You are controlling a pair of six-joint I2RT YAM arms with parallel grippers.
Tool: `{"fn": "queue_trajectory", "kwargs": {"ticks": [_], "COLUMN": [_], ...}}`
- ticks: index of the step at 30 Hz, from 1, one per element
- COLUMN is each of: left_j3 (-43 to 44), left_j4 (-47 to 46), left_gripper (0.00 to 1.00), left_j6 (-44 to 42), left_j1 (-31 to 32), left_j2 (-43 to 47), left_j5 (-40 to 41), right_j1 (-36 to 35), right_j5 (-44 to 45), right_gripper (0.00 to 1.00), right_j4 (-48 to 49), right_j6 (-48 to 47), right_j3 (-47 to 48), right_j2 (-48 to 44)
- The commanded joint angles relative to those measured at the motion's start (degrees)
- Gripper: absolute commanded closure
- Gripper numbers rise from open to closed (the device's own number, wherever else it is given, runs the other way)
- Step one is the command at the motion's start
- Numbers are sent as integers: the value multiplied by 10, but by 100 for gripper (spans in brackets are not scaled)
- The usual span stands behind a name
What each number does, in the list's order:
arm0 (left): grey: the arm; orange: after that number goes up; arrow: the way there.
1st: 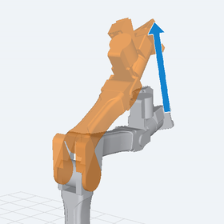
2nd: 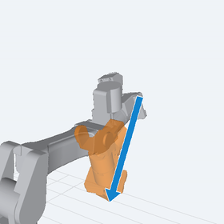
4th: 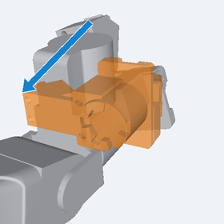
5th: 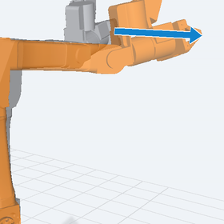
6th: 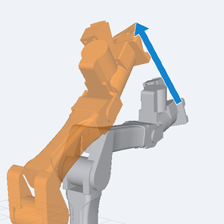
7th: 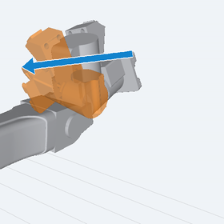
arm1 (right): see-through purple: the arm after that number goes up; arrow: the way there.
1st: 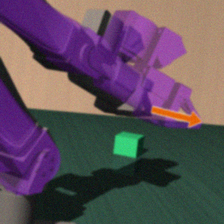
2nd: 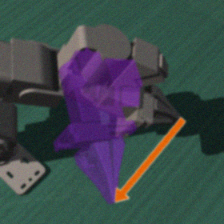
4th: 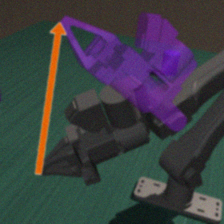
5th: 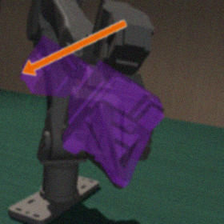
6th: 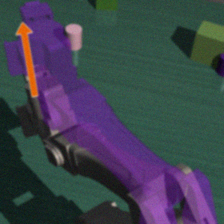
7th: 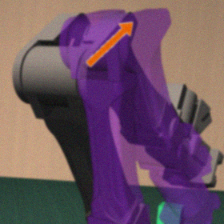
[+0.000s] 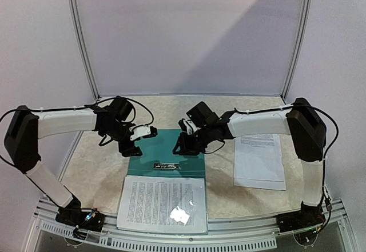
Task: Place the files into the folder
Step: Open the spring clip on the folder with some files.
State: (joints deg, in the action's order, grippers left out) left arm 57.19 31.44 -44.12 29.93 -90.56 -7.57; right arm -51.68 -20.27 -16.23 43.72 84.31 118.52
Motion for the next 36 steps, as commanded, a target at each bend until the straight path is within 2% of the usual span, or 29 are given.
{"fn": "queue_trajectory", "kwargs": {"ticks": [1,7,18,36], "left_j3": [-15,-50,-77,-84], "left_j4": [-37,-52,-67,-78], "left_gripper": [27,28,32,36], "left_j6": [-29,-24,-18,-16], "left_j1": [7,13,28,53], "left_j2": [-44,-53,-69,-78], "left_j5": [30,48,74,123], "right_j1": [4,4,4,4], "right_j5": [-41,-55,-77,-63], "right_gripper": [75,86,87,99], "right_j4": [12,16,39,33], "right_j6": [24,35,45,47], "right_j3": [-12,-37,-61,-76], "right_j2": [32,45,46,77]}}
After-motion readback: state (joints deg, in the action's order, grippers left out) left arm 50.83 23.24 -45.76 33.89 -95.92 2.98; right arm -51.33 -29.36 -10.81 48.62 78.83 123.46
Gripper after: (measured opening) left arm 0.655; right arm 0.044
